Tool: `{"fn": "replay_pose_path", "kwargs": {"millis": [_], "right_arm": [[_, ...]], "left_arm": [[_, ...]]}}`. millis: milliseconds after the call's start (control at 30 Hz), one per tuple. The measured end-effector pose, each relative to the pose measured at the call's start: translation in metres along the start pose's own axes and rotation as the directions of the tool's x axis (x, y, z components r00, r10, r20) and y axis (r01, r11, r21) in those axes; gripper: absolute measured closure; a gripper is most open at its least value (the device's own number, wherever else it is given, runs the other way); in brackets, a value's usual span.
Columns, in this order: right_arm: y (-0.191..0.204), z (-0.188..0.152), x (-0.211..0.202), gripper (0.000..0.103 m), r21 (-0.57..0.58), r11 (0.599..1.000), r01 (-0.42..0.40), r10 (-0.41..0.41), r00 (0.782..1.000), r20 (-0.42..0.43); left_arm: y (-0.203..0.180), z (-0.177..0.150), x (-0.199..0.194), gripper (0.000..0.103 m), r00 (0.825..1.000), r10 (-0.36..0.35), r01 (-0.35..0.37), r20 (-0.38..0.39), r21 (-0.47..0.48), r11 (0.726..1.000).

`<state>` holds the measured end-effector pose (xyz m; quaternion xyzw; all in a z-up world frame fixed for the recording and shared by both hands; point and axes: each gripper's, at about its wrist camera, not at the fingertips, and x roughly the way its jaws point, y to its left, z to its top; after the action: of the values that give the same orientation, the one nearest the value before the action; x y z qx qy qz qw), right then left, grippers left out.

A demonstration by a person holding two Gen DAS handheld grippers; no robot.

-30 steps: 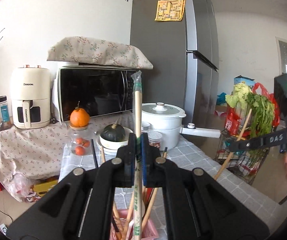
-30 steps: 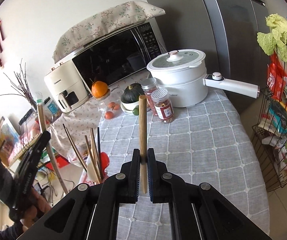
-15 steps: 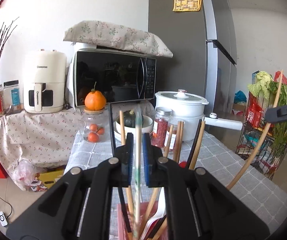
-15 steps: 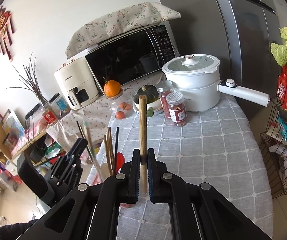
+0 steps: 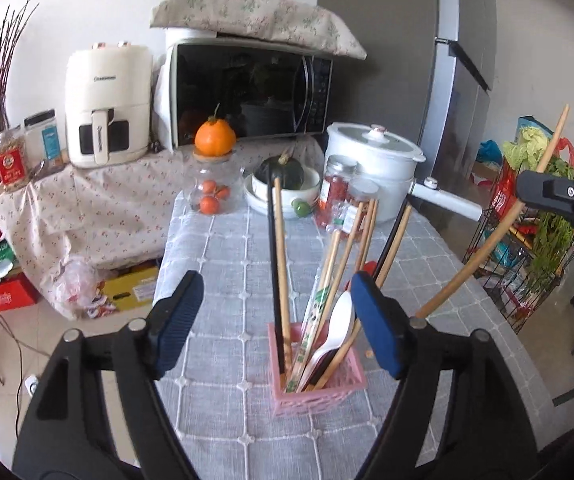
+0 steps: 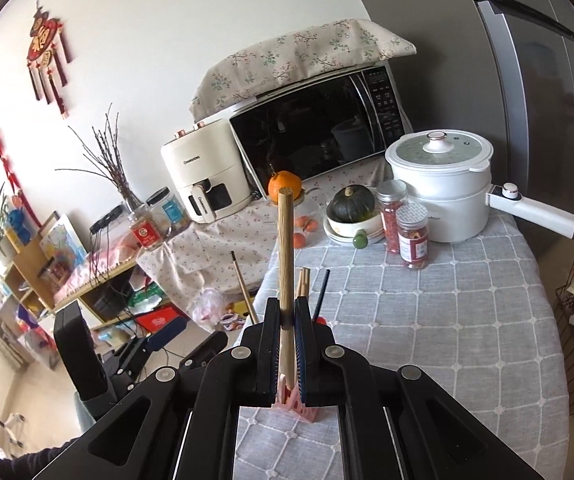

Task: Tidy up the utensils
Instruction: 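Open both tools to release the chopsticks into the basket and withdraw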

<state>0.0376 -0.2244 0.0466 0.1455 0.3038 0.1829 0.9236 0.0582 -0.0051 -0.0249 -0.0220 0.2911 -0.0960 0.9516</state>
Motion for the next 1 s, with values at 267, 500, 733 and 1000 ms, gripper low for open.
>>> {"fn": "replay_pose_path", "kwargs": {"millis": [267,500,733,1000], "right_arm": [[0.014,-0.01,0.035,0.096,-0.036,0.999,0.018,-0.02,0.998,-0.065],[0.008,-0.017,0.065,0.091,0.012,1.0,0.008,-0.007,0.992,-0.128],[-0.002,-0.014,0.042,0.049,0.048,0.998,0.033,-0.03,0.998,-0.057],[-0.001,-0.027,0.011,0.02,-0.053,0.964,0.262,-0.263,0.964,-0.025]], "left_arm": [[0.023,-0.014,-0.003,0.017,0.991,0.0,-0.014,-0.136,-0.095,0.995],[0.026,-0.017,0.007,0.016,0.979,-0.019,-0.004,-0.205,-0.113,0.994],[0.021,-0.013,-0.001,0.01,0.977,0.014,-0.035,-0.213,-0.093,0.995],[0.003,-0.019,-0.017,0.001,0.965,0.127,-0.132,-0.232,-0.005,0.991]]}}
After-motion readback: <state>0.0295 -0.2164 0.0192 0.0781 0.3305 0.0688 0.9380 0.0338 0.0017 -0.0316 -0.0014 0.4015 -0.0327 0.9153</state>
